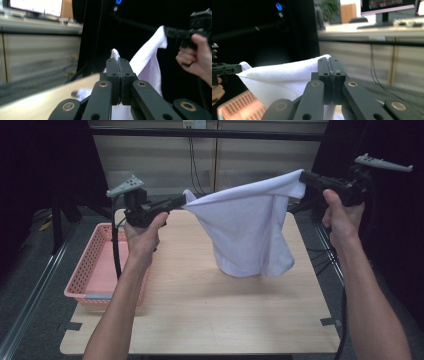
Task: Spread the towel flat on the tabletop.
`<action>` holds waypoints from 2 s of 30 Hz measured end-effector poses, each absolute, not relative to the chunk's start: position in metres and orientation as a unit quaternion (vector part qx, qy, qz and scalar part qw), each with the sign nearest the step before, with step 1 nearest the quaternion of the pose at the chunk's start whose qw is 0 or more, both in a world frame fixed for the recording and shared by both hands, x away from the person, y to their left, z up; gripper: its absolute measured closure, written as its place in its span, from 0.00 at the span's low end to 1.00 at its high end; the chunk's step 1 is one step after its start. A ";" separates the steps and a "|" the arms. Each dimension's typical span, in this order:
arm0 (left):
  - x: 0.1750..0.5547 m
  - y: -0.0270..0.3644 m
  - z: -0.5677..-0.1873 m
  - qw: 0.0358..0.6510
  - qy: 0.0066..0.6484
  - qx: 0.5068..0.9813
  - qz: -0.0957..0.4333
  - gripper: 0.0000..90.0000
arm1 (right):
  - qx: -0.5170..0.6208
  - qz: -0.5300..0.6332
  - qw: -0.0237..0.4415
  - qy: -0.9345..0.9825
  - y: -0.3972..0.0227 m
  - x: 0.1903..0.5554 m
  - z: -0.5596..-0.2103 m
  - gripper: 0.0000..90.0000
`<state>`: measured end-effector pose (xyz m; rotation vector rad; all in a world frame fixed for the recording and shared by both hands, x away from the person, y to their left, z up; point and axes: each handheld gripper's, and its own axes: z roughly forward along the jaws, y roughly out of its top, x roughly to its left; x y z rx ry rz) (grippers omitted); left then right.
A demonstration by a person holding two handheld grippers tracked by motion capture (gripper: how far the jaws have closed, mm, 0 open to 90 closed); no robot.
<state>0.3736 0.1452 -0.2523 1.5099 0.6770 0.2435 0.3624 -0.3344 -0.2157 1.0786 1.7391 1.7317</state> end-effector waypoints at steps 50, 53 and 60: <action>0.304 0.124 -0.490 0.467 0.302 0.829 -0.058 0.80 | 0.455 0.463 0.085 0.756 -0.325 0.257 -0.475 0.76; 0.299 0.120 -0.502 0.425 0.277 0.860 -0.049 0.78 | 0.459 0.444 0.089 0.764 -0.327 0.257 -0.482 0.71; 0.295 0.132 -0.504 0.417 0.289 0.861 -0.035 0.90 | 0.456 0.414 0.086 0.783 -0.318 0.271 -0.495 0.69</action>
